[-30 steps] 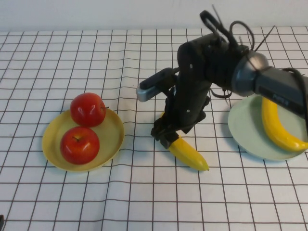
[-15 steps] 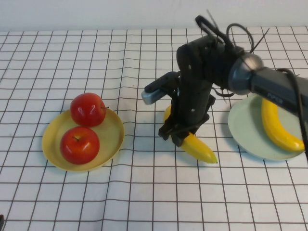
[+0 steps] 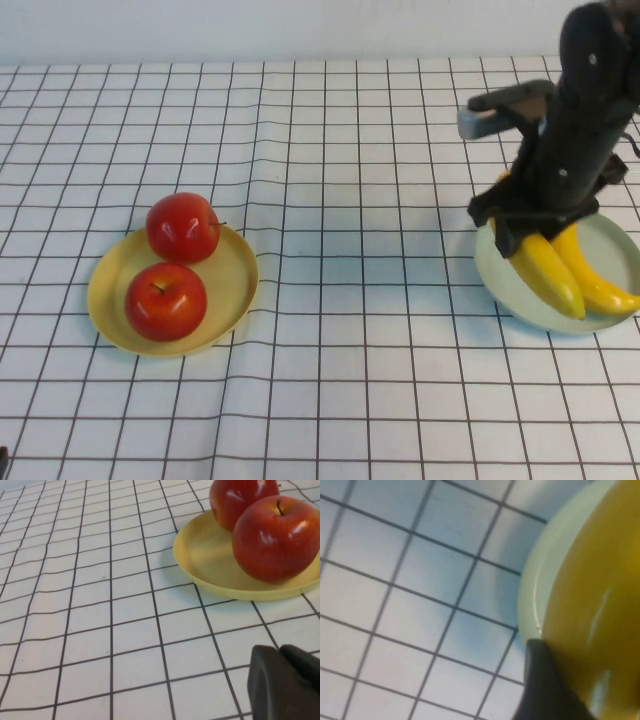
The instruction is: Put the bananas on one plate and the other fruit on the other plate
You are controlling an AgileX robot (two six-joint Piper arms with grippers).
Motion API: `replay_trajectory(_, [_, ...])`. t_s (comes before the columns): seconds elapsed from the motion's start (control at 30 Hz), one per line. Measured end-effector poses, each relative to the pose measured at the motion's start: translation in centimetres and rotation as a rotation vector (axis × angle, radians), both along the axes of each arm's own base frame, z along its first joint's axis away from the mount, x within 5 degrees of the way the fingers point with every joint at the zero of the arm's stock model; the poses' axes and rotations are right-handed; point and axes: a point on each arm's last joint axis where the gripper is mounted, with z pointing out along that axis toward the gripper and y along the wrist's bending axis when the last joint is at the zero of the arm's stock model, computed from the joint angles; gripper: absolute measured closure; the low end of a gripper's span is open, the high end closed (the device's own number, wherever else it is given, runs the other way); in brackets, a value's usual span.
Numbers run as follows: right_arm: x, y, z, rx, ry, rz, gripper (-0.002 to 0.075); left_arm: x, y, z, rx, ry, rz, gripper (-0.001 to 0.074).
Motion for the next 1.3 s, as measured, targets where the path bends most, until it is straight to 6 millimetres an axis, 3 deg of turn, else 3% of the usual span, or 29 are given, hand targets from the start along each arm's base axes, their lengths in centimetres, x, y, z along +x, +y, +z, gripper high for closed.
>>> replay_trajectory(0.17, [-0.3, -1.9, -4.0, 0.054, 0.055, -0.086, 0.0407, 0.0, 0.0, 0.0, 0.000, 0.000, 0.000, 0.0739])
replay_trajectory(0.3, [-0.3, -2.2, -5.2, 0.096, 0.028, -0.118, 0.0405, 0.0, 0.0, 0.0, 0.000, 0.000, 0.000, 0.0739])
replay_trajectory(0.47, [0.0, -2.4, -5.4, 0.109, -0.004, -0.128, 0.0327, 0.0, 0.0, 0.0, 0.000, 0.000, 0.000, 0.0739])
replay_trajectory(0.57, [0.0, -2.4, -5.3, 0.113, -0.012, -0.129, 0.0321, 0.0, 0.0, 0.0, 0.000, 0.000, 0.000, 0.0739])
replay_trajectory(0.67, [-0.3, -2.2, -4.2, 0.122, -0.052, -0.119, 0.0358, 0.0, 0.0, 0.0, 0.000, 0.000, 0.000, 0.0739])
replay_trajectory(0.77, [-1.2, -1.6, -1.1, 0.139, -0.161, -0.083, 0.0443, 0.0, 0.0, 0.0, 0.000, 0.000, 0.000, 0.0739])
replay_trajectory(0.93, [-5.2, -0.4, 5.8, 0.234, -0.462, -0.003, 0.0670, 0.0, 0.0, 0.0, 0.000, 0.000, 0.000, 0.0739])
replay_trajectory(1.03, [-9.6, -0.3, 8.6, 0.333, -0.635, 0.054, 0.0720, 0.0, 0.0, 0.0, 0.000, 0.000, 0.000, 0.0739])
replay_trajectory(1.17, [-14.9, -1.1, 9.3, 0.436, -0.785, 0.112, 0.0735, 0.0, 0.0, 0.0, 0.000, 0.000, 0.000, 0.0739])
replay_trajectory(1.3, [-19.3, -3.5, 9.3, 0.483, -0.869, 0.123, 0.0739, 0.0, 0.0, 0.0, 0.000, 0.000, 0.000, 0.0739])
